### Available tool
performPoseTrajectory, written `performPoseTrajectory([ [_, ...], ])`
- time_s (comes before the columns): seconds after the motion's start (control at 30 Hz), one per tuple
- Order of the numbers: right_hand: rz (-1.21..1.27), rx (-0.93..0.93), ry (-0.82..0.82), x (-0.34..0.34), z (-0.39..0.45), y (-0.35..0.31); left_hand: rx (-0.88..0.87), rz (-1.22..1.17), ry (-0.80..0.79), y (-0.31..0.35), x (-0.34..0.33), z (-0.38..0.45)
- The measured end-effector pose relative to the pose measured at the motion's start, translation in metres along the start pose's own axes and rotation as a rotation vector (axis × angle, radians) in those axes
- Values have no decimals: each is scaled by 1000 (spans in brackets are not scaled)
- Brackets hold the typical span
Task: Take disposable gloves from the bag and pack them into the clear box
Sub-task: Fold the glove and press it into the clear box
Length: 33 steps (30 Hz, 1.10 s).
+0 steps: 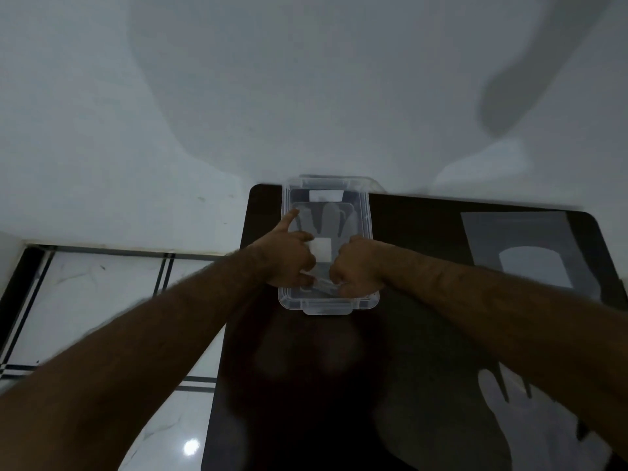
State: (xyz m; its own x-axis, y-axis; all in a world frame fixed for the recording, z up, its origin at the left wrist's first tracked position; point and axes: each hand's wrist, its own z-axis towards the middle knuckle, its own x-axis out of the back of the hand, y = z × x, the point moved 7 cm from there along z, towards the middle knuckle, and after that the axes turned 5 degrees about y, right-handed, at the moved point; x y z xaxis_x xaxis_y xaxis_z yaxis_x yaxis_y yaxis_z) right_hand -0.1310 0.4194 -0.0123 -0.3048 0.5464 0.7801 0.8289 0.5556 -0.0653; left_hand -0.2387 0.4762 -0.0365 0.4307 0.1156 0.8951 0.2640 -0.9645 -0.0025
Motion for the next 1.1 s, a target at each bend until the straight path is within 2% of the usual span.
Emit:
performPoseTrajectory([
  [0.1,-64,-20,49,4,11,2,-22,44,-57,6,-6,-3],
  [0.17,-107,-38,23,3,16,2,-30,58,-75,8,-8,-5],
  [0.27,-132,-63,-31,0,19,-1,-34,54,-58,11,-5,-10],
  [0.43,-169,-76,27,-3,19,-1,-43,31,-12,18,5,-22],
  [0.53,-155,-102,83,-2,20,0,-39,46,-7,18,-3,-19],
  [0.7,-74,-118,24,-7,23,0,-6,77,-91,18,-7,-11],
  [0.9,-100,-125,67,-4,16,4,87,47,95,-6,22,10],
  [1.1,-127,-125,34,-18,12,-1,254,73,-152,-46,13,40],
])
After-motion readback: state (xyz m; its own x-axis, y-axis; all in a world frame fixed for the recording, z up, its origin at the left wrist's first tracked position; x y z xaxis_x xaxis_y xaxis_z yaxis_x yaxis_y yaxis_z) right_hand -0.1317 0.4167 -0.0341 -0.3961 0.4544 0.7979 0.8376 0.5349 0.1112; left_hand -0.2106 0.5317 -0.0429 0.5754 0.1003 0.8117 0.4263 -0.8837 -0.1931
